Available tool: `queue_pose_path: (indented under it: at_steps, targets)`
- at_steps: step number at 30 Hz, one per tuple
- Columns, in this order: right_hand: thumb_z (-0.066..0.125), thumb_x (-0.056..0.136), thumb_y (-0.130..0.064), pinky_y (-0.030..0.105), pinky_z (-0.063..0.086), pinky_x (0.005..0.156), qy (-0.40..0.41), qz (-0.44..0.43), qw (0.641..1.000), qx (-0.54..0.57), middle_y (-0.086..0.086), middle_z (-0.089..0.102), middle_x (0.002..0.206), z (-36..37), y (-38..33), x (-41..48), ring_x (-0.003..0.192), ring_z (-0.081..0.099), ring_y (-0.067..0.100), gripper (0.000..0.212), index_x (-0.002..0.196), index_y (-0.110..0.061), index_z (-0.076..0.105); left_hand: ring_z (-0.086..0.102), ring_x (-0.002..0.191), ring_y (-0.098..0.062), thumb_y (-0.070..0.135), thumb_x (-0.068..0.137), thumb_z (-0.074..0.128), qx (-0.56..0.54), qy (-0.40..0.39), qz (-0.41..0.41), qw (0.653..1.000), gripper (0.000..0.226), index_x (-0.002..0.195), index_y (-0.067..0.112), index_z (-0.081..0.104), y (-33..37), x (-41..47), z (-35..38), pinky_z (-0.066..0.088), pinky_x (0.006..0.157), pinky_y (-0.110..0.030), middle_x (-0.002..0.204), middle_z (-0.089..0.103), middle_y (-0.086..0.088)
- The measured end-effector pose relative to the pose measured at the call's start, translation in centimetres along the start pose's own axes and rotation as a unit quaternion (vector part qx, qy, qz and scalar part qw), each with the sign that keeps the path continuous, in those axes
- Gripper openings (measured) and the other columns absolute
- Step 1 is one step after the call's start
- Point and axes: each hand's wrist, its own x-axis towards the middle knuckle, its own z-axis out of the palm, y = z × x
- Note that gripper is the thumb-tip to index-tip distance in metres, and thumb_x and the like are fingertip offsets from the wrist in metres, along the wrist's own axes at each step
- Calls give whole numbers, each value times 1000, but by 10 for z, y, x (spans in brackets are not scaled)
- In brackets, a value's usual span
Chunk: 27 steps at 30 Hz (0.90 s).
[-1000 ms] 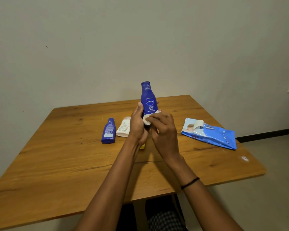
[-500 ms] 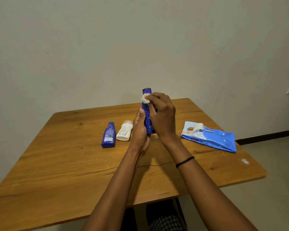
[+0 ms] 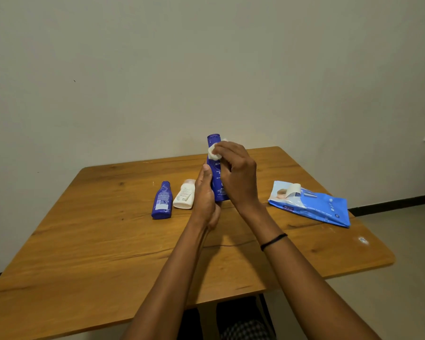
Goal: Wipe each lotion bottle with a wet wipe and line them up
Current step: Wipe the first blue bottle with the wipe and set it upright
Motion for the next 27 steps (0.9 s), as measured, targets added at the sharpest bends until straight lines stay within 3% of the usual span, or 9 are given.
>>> queue_pose_path:
  at_steps: [5, 10, 14, 17, 22, 27]
  targets:
    - [67, 84, 4, 30, 55, 84, 33, 45, 998, 7, 12, 68, 110, -5, 4, 9, 101, 64, 20, 22, 105, -2, 70, 71, 101, -17, 34, 107, 40, 38, -14, 1, 999, 34, 132, 18, 55, -3, -7, 4, 60, 80, -32, 112, 73, -6]
    - [62, 88, -1, 9, 37, 98, 16, 25, 999, -16, 8, 63, 120, 2, -7, 10, 117, 54, 16, 22, 108, -6, 71, 67, 112, -15, 32, 108, 41, 53, -17, 13, 998, 30, 126, 31, 65, 1, -7, 17, 57, 85, -30, 121, 72, -2]
    - [70, 85, -4, 14, 40, 97, 12, 3, 999, -34, 8, 66, 111, 2, -6, -4, 112, 55, 16, 18, 103, -6, 71, 64, 120, -16, 38, 107, 40, 54, -7, 13, 998, 31, 129, 34, 61, 1, -8, 15, 56, 85, -29, 127, 70, -1]
    - [69, 84, 1, 22, 47, 92, 36, 34, 998, -39, 8, 68, 108, 1, -6, 3, 108, 59, 19, 23, 106, -5, 70, 67, 114, -14, 37, 107, 38, 69, -11, 18, 997, 35, 134, 27, 57, -4, -11, 16, 57, 78, -27, 124, 70, -1]
    - [65, 88, -1, 16, 45, 86, 22, 36, 996, -75, 8, 62, 117, -1, -10, 14, 111, 54, 18, 22, 109, -7, 70, 64, 120, -16, 39, 106, 38, 96, -23, 28, 995, 31, 130, 37, 59, 0, -11, 23, 56, 87, -29, 128, 69, 0]
    - [73, 82, -8, 19, 50, 77, -9, 48, 994, -98, 7, 56, 112, 1, -14, -9, 105, 52, 16, 25, 106, -9, 68, 67, 112, -15, 39, 106, 41, 96, -9, 30, 995, 29, 124, 37, 63, 2, -7, 18, 56, 81, -27, 119, 73, 0]
